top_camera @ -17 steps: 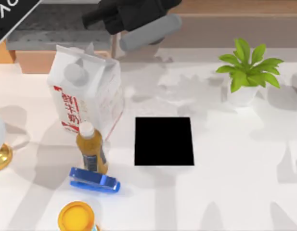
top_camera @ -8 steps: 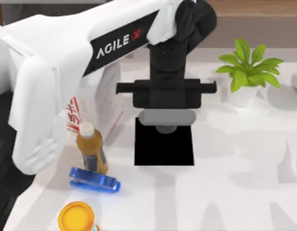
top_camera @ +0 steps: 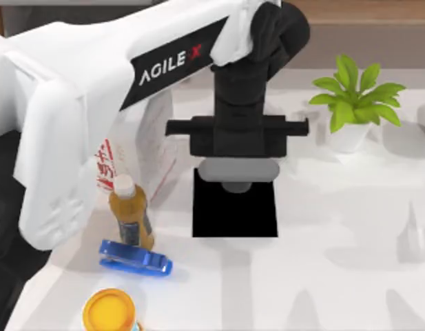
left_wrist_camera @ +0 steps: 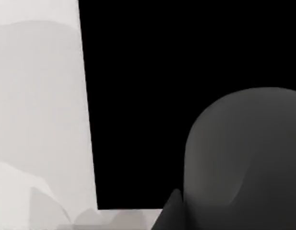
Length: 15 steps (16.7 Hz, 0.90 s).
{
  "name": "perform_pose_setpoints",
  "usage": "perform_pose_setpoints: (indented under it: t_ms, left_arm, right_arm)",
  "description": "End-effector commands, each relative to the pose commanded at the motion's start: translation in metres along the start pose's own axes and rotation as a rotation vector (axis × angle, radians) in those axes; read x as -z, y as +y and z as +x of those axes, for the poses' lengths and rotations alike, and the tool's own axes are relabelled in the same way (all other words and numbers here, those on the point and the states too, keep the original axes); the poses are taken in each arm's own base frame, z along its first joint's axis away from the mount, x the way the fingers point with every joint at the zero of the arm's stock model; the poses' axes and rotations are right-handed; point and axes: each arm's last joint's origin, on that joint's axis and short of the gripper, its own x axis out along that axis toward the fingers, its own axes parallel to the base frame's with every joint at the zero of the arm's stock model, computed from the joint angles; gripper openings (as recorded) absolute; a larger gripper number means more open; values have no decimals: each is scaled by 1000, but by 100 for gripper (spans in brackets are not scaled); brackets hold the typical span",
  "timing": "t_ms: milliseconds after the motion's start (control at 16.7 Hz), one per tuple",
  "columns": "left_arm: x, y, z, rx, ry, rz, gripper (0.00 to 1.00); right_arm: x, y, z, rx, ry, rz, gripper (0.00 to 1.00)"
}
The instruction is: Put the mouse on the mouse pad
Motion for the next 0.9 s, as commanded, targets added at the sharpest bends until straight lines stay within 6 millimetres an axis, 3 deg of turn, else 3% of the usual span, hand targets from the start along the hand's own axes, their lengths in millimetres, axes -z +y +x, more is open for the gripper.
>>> perform_pose_setpoints:
  t_ms: [600, 900]
  left_arm:
    - [1, 4, -24, -69, 149, -10, 0]
    - [3, 4, -12, -74, 150, -2, 0]
  right_arm:
    - [0, 0, 0, 0, 0, 0, 100]
    - [0, 0, 0, 0, 0, 0, 100]
